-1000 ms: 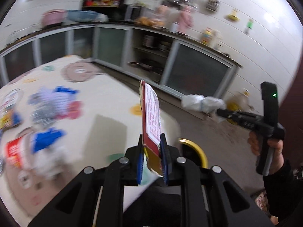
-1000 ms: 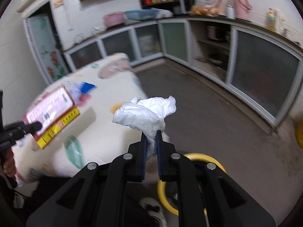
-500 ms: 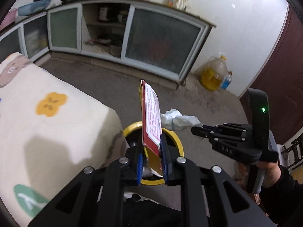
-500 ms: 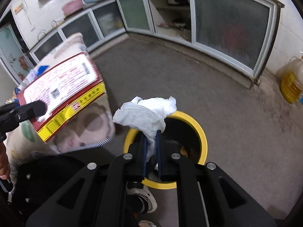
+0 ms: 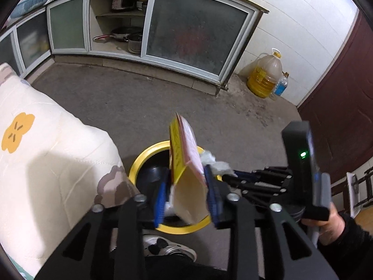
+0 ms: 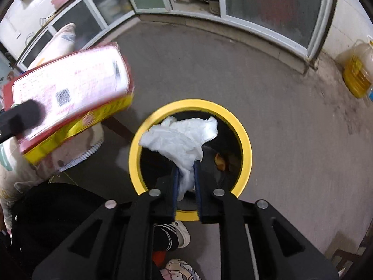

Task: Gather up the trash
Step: 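Carry tissue and box to the yellow bin and open both tools, then grasp the white plastic bag with the right tool while the left tool grasps the silver mesh bag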

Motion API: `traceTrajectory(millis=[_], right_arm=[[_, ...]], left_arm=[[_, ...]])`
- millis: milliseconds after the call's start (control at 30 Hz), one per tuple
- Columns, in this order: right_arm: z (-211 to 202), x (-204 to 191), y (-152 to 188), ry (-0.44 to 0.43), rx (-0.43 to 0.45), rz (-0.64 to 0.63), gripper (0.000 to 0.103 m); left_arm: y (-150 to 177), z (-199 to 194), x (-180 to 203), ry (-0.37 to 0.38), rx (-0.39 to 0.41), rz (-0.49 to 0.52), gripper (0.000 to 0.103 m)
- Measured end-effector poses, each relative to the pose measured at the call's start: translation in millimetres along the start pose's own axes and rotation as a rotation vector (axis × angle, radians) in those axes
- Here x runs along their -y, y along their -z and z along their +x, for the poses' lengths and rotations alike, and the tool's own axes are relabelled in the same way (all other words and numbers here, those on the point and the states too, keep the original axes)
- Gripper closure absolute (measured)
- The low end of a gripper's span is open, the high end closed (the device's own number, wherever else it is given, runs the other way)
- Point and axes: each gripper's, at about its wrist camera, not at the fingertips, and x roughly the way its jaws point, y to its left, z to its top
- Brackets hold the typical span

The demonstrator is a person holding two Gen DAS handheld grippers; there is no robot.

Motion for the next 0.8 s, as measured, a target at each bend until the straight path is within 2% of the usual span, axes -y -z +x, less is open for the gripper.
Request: traceTrajectory(millis=[33,67,100,133,233,300,467,633,800], right_arm=[[1,3,-2,0.015,-0.003,0.009,0.068],[3,6,-1,0.021,-0.003,0.015,0.051],[3,11,1,0.027,0.002,0.03,0.046],[3,16,3,0.034,0.002,0.041,0.046],[-3,34,9,0.1,0.011,0.076,0.046],[-11,44,12,0.127,0.036,0.095,0.046],[-48,47,16,0.161,0.173,0.098,0.046],[-84,23,9,0.117,0.319,0.042,0.043],[-118,-18,-4,0.009,0.433,-0.035,0.034]], left_arm=[[-1,-1,1,0.006,0.004,-0.005,0.059],[0,-2,1,0.006,0.008,-0.007,0.039],[3,-7,2,-0.002,0.02,-0.014,0.03],[4,-10,2,-0.008,0.032,-0.022,0.016],[6,-25,2,0.021,0.081,-0.04,0.014],[9,-40,5,0.022,0.129,-0.042,0.008],[18,-88,1,0.035,0.248,-0.058,0.008],[37,-142,-20,-0.013,0.347,-0.117,0.008],[72,-200,-54,-0.141,0.425,-0.175,0.008]])
